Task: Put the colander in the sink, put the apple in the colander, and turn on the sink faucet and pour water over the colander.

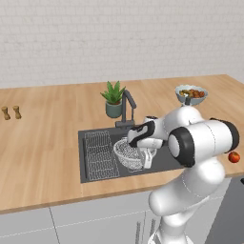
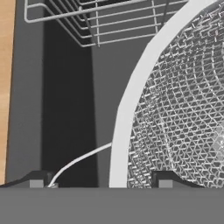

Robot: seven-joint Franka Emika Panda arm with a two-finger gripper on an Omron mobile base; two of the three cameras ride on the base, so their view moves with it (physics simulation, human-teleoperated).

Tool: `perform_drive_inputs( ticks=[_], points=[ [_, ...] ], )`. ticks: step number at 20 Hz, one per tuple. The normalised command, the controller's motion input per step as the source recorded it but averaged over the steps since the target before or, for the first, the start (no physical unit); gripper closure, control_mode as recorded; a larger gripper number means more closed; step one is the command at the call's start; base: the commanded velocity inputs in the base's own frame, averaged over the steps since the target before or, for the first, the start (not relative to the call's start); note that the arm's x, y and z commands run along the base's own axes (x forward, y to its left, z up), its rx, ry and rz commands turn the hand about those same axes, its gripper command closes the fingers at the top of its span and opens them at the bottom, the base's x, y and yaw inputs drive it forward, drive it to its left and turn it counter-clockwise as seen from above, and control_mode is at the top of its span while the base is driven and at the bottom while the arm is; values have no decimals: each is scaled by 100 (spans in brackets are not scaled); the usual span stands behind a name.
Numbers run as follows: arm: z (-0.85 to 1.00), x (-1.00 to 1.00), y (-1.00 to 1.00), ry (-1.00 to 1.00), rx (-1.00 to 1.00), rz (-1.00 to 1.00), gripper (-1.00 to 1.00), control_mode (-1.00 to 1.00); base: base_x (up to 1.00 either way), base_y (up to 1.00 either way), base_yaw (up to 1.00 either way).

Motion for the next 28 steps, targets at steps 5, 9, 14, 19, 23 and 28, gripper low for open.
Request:
perform_drive_inputs(
  ticks=[5, 9, 14, 19, 23, 28],
  points=[
    [-9, 1, 10, -24, 0, 0, 100, -100, 0, 0, 0],
    [-5, 0, 11, -31, 0, 0, 100, -100, 0, 0, 0],
    [-10, 17, 13, -23, 0, 0, 100, -100, 0, 0, 0],
    [-2, 3, 19, -4, 0, 0, 100, -100, 0, 0, 0],
    [-1, 0, 30, 5, -1, 0, 100, -100, 0, 0, 0],
    [-7, -1, 42, 4, -4, 0, 100, -100, 0, 0, 0]
  ],
)
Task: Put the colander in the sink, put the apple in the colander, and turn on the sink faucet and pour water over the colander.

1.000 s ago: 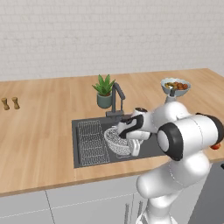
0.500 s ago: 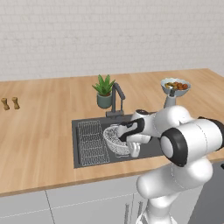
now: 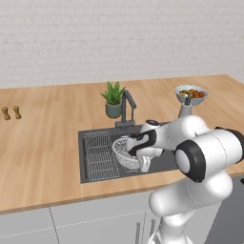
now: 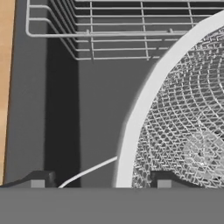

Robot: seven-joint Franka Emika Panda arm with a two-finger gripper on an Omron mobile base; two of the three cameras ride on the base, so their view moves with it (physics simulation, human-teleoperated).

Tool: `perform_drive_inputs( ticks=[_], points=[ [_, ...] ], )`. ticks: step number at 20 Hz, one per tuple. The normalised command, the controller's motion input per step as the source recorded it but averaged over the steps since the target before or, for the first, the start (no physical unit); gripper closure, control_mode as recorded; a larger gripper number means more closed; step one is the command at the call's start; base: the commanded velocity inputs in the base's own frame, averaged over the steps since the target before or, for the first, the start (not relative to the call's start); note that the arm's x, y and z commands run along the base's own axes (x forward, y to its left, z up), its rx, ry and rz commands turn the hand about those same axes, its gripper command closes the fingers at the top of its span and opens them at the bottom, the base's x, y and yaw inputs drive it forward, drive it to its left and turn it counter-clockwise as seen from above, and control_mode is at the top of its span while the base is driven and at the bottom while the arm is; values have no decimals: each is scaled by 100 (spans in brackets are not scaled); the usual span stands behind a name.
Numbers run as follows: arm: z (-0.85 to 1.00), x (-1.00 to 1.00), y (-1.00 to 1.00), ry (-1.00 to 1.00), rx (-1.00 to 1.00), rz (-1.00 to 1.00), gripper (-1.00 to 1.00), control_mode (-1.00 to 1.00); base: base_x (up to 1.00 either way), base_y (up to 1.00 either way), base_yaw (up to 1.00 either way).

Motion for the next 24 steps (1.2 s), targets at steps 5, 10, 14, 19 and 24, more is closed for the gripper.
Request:
perform_drive_inputs(
  ticks=[5, 10, 14, 19, 24],
  points=[
    [-1, 0, 27, 1, -1, 0, 100, -100, 0, 0, 0],
    [0, 0, 0, 0, 0, 0, -100, -100, 0, 0, 0],
    [0, 0, 0, 0, 0, 0, -100, -100, 0, 0, 0],
    [9, 0, 0, 0, 0, 0, -100, -100, 0, 0, 0],
    [46, 0, -1, 0, 0, 0, -100, -100, 0, 0, 0]
  ],
)
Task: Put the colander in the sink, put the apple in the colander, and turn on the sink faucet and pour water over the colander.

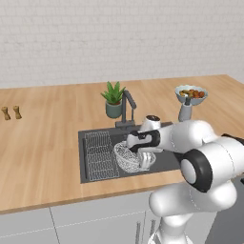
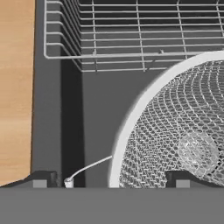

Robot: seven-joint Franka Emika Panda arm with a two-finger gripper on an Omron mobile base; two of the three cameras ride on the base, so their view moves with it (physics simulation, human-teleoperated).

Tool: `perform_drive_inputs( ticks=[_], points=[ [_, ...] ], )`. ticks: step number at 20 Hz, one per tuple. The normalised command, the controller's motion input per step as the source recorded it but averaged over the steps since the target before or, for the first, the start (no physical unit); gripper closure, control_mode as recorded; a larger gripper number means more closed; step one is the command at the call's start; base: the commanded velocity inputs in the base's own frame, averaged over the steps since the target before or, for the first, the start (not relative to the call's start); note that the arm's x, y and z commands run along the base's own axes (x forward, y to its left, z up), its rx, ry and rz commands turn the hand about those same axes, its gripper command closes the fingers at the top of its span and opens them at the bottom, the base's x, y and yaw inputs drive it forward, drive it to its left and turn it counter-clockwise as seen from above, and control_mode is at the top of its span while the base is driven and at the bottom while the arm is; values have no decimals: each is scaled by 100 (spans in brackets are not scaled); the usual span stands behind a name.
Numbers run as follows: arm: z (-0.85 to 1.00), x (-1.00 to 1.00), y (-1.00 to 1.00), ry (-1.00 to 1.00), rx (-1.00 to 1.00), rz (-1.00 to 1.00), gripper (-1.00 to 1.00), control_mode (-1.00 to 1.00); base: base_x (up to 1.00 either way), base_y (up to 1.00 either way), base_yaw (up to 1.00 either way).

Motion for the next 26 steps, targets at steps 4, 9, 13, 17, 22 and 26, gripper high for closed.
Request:
perform_drive_inputs(
  ticks=[4, 9, 13, 17, 22, 26],
  points=[
    [67, -1, -4, 0, 0, -5, -100, -100, 0, 0, 0],
    [67, -12, -30, 7, 0, -18, -100, -100, 0, 0, 0],
    [35, -30, -61, 8, 0, -27, -100, -100, 0, 0, 0],
    [23, -28, -65, 10, 0, -31, -100, -100, 0, 0, 0],
    [38, -22, -67, 14, 0, -42, -100, -100, 0, 0, 0],
    [34, -18, -68, 18, 0, -48, -100, -100, 0, 0, 0]
  ],
)
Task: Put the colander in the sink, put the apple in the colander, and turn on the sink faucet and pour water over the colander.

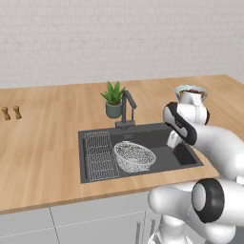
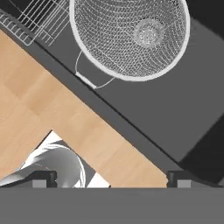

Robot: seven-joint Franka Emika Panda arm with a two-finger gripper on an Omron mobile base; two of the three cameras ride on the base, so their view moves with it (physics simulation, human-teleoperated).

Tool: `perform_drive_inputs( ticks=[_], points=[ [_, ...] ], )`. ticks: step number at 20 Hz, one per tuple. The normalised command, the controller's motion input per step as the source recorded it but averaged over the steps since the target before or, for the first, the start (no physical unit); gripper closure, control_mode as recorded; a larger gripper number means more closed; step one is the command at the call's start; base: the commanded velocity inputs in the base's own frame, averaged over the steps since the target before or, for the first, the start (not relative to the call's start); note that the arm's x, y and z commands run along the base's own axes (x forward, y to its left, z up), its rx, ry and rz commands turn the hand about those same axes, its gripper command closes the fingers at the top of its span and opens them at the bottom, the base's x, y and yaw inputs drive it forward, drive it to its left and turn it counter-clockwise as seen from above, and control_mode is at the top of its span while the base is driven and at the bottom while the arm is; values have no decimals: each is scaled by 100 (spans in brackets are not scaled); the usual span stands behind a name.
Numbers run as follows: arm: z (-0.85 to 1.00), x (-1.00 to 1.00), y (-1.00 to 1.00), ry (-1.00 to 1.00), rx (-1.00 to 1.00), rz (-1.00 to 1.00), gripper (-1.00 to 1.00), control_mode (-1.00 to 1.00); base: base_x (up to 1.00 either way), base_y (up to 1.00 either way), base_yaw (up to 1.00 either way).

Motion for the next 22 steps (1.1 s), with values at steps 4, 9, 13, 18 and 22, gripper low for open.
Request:
perform_drive_inputs(
  ticks=[4, 9, 13, 18, 22],
  points=[
    [14, -16, -82, 16, 0, -49, -100, -100, 0, 0, 0],
    [3, -18, -89, 11, 0, -43, -100, -100, 0, 0, 0],
    [0, -12, -79, 1, -2, -35, -100, -100, 0, 0, 0],
    [-3, 0, -55, -1, -13, -23, -100, -100, 0, 0, 0],
    [-16, 0, -44, -1, -20, -17, -100, -100, 0, 0, 0]
  ],
)
